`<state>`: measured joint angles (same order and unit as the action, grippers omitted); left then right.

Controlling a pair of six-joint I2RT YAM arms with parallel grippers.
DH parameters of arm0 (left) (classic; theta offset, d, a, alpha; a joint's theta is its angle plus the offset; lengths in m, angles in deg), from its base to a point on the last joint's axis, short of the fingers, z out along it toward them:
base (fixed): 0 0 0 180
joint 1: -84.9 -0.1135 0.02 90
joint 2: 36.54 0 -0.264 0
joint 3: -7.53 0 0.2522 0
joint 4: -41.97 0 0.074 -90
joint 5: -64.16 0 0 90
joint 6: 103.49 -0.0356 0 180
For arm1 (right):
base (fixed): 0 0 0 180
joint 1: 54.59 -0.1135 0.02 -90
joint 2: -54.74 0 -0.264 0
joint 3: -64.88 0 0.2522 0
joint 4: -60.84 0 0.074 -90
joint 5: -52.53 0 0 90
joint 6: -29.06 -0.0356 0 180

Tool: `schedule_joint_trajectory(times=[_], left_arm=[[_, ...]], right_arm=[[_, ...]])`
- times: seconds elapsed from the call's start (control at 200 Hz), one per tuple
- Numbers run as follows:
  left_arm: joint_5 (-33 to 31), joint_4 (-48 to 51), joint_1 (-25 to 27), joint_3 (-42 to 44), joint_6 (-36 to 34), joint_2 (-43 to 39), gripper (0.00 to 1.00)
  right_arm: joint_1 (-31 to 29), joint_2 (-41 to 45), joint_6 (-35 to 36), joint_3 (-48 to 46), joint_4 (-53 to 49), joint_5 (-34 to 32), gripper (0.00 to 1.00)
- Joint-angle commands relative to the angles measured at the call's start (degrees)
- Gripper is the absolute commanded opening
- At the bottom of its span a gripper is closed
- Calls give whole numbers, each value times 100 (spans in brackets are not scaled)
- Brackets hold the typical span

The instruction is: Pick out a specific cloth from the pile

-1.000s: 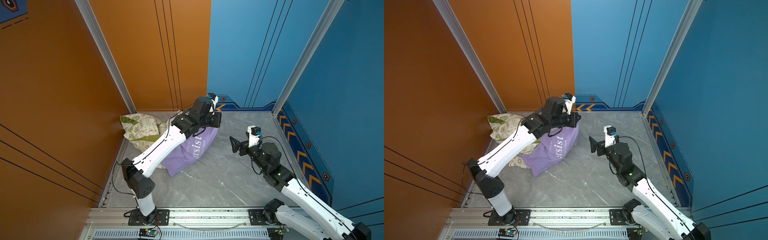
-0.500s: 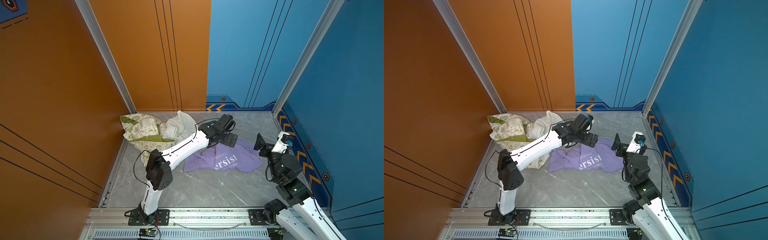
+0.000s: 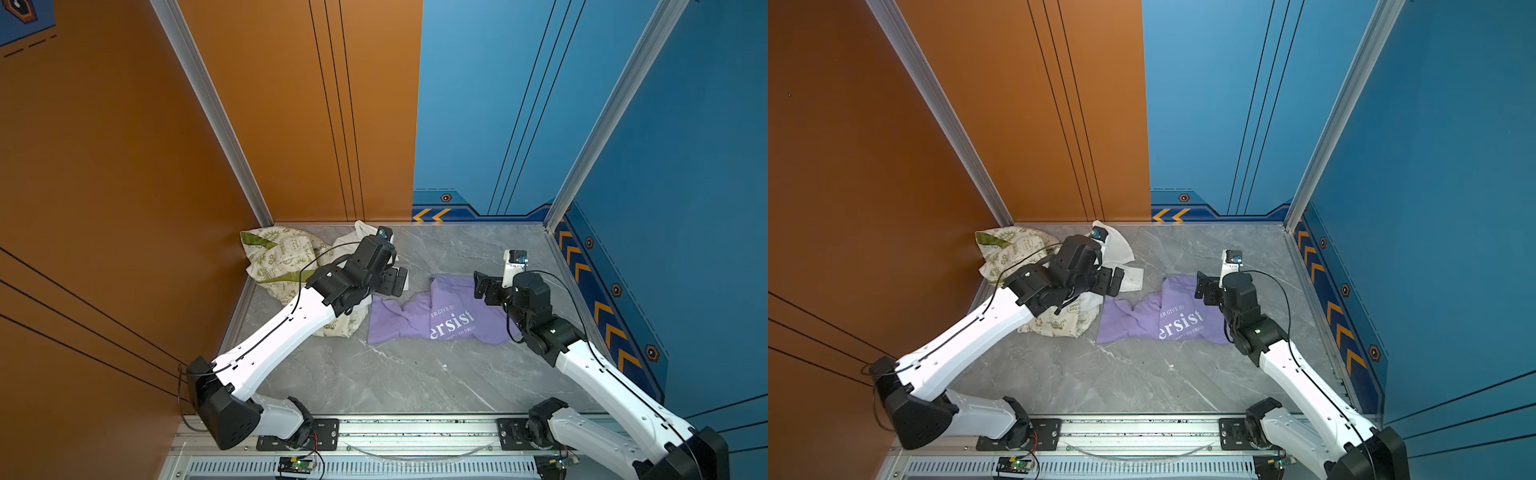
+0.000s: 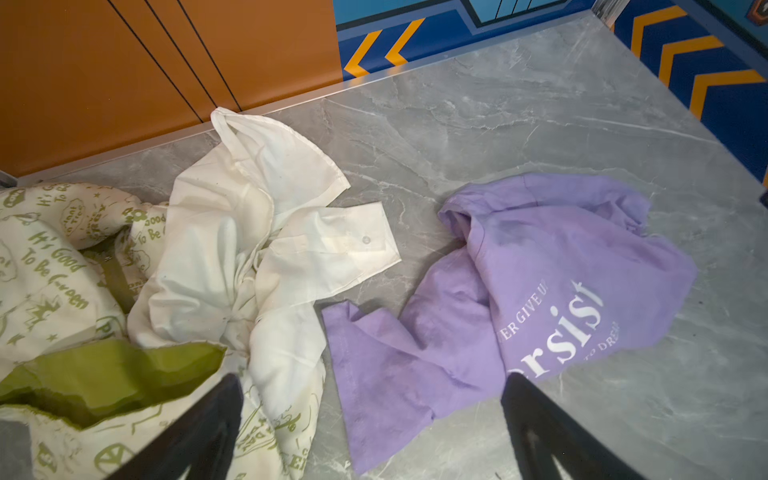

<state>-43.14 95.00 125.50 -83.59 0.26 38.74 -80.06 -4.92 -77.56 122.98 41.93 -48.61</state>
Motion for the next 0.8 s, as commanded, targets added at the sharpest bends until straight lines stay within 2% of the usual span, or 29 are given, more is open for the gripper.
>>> schedule_joint_trajectory(times=[0.0, 0.155, 0.39, 0.53, 0.796], left_arm=[[-361, -378, -111, 825, -381, -925, 98], [-314, -791, -387, 2102, -443, -2461, 98], [-218, -887, -672, 3238, -541, -4189, 98], [-166, -974, -687, 3589, -576, -4696, 98], [-170, -989, -698, 3970, -539, -5104, 98]], right_arm=[[-302, -604, -21, 522, -631, 318, 95], [-719, -1499, 64, 1008, -889, 338, 94], [-923, -2697, -332, 1626, -1061, 424, 91], [-933, -3297, -506, 1956, -1144, 441, 85], [-912, -4155, -726, 2398, -1214, 642, 62]])
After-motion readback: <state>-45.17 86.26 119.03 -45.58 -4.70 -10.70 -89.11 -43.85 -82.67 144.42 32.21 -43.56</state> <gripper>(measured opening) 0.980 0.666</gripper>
